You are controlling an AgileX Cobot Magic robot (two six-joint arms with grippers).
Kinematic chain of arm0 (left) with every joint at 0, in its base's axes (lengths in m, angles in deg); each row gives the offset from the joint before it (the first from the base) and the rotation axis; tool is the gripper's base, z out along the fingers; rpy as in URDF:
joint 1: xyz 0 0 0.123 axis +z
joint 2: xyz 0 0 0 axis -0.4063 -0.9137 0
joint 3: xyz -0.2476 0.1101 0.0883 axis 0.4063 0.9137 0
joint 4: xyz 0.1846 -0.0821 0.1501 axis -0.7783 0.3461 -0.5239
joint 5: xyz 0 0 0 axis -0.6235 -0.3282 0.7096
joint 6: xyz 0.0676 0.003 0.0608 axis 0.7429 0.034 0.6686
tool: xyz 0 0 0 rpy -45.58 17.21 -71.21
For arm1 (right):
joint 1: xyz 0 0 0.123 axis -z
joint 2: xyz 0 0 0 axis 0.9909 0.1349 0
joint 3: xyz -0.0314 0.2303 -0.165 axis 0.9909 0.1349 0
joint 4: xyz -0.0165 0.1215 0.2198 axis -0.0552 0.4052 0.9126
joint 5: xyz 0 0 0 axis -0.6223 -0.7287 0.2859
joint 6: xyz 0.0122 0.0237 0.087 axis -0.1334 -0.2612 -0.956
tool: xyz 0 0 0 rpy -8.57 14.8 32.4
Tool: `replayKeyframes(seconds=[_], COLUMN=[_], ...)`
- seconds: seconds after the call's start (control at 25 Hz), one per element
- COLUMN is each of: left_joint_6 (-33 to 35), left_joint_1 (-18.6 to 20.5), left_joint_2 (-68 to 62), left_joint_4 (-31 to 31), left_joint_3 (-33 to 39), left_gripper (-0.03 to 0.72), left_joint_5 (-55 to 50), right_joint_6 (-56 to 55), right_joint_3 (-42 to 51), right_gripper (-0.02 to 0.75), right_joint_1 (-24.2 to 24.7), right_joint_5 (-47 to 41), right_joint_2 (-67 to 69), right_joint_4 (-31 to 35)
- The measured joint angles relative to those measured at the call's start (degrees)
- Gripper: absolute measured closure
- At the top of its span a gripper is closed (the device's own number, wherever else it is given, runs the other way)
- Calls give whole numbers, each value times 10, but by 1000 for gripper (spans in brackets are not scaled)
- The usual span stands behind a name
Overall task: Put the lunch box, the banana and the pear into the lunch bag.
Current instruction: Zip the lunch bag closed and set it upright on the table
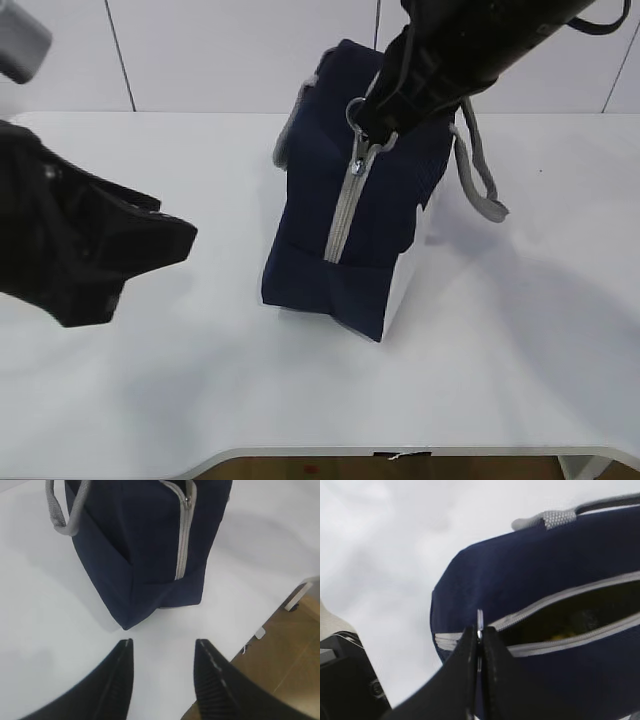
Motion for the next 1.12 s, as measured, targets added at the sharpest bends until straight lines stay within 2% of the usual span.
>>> replayKeyframes(seconds=[0.4,0.56,0.84,1.12], left_joint_6=[0,0,0,0], left_joint_1=[1,19,71,76], left_joint_2=[-90,-121,-125,-125], left_joint_4=[-45,-46,-46,-46], left_joint_3=[0,0,0,0], left_gripper=[380,380,380,368], left_joint_5=[184,236,299,306], right_joint_6=[3,3,3,3], right_joint_3=[-23,-37,-40,-48], right_gripper=[731,731,731,731], right_joint_1=[0,0,0,0], right_joint_5=[14,22,37,68], right_joint_2=[0,1,1,1], right_joint_4=[-33,-37,-52,-54])
